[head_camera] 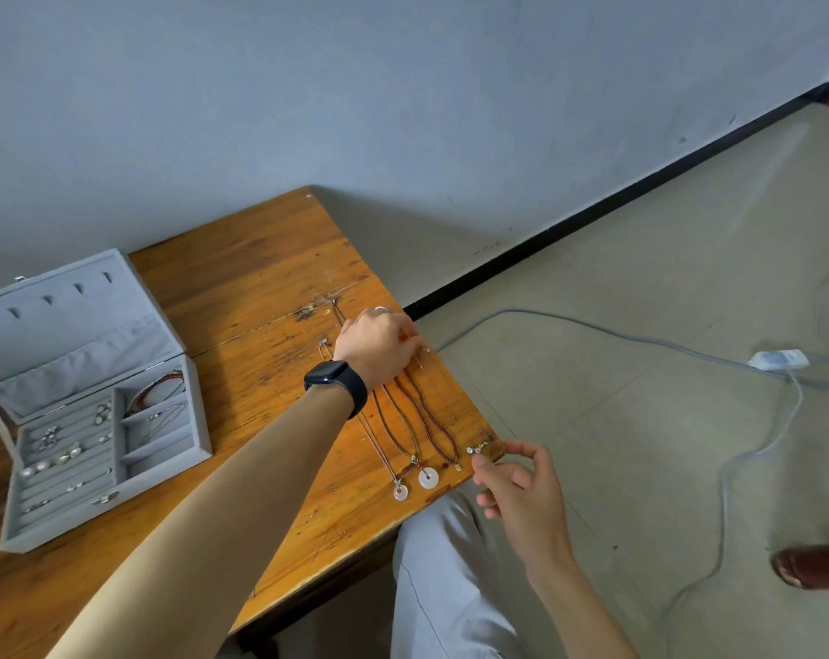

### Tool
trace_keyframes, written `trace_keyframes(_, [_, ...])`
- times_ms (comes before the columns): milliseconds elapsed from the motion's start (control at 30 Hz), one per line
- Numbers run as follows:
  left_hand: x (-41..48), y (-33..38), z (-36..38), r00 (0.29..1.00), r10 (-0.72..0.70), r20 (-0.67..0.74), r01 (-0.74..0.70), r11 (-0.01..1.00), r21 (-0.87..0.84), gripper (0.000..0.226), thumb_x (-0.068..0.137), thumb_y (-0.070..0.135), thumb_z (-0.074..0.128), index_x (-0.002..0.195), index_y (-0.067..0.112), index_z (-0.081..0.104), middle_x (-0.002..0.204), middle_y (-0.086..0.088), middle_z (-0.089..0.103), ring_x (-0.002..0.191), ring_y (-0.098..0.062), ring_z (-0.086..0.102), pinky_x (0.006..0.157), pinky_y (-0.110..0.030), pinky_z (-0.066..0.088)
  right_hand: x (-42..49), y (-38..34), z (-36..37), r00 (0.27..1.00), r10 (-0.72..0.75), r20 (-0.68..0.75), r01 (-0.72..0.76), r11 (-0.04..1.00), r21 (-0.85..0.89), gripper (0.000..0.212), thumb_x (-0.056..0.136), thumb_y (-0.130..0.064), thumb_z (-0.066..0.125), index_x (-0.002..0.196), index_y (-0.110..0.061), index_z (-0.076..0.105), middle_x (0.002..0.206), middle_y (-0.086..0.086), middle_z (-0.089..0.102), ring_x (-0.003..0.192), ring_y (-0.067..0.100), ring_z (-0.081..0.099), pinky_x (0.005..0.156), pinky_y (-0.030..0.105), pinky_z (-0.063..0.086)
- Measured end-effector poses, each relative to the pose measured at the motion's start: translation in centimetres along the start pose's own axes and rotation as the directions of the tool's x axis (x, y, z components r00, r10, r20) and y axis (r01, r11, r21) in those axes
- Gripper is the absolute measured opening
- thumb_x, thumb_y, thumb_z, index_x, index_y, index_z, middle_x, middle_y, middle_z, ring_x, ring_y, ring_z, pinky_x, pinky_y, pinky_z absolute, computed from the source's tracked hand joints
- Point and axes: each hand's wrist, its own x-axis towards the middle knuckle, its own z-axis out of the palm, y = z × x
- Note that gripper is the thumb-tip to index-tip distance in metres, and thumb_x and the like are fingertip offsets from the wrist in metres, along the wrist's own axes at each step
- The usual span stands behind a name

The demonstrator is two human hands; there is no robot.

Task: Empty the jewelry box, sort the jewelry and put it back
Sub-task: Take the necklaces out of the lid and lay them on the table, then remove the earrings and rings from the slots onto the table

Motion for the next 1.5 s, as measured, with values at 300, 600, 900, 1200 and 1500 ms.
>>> trace_keyframes(300, [-4.7, -0.3, -3.1, 0.998, -0.015, -0.066, 0.016, 1.000, 0.011, 0.032, 0.099, 0.036, 0.046, 0.125, 0.030, 0.063, 0.122, -0.001, 0.065, 0.116, -0.026, 0.054, 0.097, -0.043, 0.043, -1.3, -2.1, -2.4, 0.914, -0.394, -0.097, 0.325, 0.855, -0.405, 0.018, 0.088, -0.026, 0.072, 0.102, -0.034, 0.062, 0.092, -0.012, 0.065, 0.081, 0.010, 0.062, 0.070, 0.029, 0.049])
trace_keyframes(600, [-15.8, -4.7, -4.9, 0.975, -0.135, -0.176, 0.148, 0.987, 0.066, 0.046, 0.099, 0.046, 0.047, 0.145, 0.040, 0.044, 0.152, 0.002, 0.045, 0.139, -0.024, 0.039, 0.113, -0.044, 0.031, -2.3, -8.0, 3.3, 0.646, -0.622, 0.443, 0.700, 0.251, -0.668, 0.028, 0.097, -0.026, 0.059, 0.124, -0.025, 0.067, 0.132, -0.011, 0.061, 0.122, 0.011, 0.050, 0.097, 0.022, 0.040])
trace_keyframes(900, [-23.9, -11.2, -7.2, 0.886, -0.363, -0.289, 0.375, 0.927, -0.017, 0.049, 0.097, 0.044, 0.047, 0.145, 0.038, 0.043, 0.154, 0.003, 0.041, 0.142, -0.021, 0.035, 0.115, -0.042, 0.029, -3.4, -7.8, 14.6, 0.483, -0.517, 0.707, 0.845, 0.062, -0.532, 0.036, 0.100, -0.036, 0.048, 0.135, -0.031, 0.058, 0.141, -0.013, 0.054, 0.136, 0.006, 0.039, 0.114, 0.029, 0.034])
trace_keyframes(1200, [-28.5, -20.0, -8.8, 0.742, -0.561, -0.368, 0.558, 0.821, -0.126, 0.047, 0.096, 0.037, 0.055, 0.142, 0.037, 0.048, 0.153, 0.002, 0.041, 0.146, -0.022, 0.028, 0.117, -0.041, 0.025, -4.7, -7.6, 24.5, 0.341, -0.412, 0.845, 0.921, -0.032, -0.388, 0.039, 0.101, -0.035, 0.047, 0.138, -0.031, 0.054, 0.141, -0.015, 0.053, 0.135, 0.004, 0.038, 0.113, 0.027, 0.036])
trace_keyframes(1500, [-26.2, -28.0, -11.9, 0.710, -0.649, -0.272, 0.642, 0.756, -0.129, 0.043, 0.097, 0.037, 0.053, 0.139, 0.040, 0.049, 0.157, -0.007, 0.032, 0.143, -0.029, 0.031, 0.113, -0.045, 0.033, -2.4, -9.3, 35.0, 0.261, -0.331, 0.907, 0.940, -0.127, -0.317, 0.038, 0.101, -0.035, 0.046, 0.137, -0.029, 0.055, 0.134, -0.012, 0.058, 0.126, 0.012, 0.046, 0.100, 0.029, 0.045])
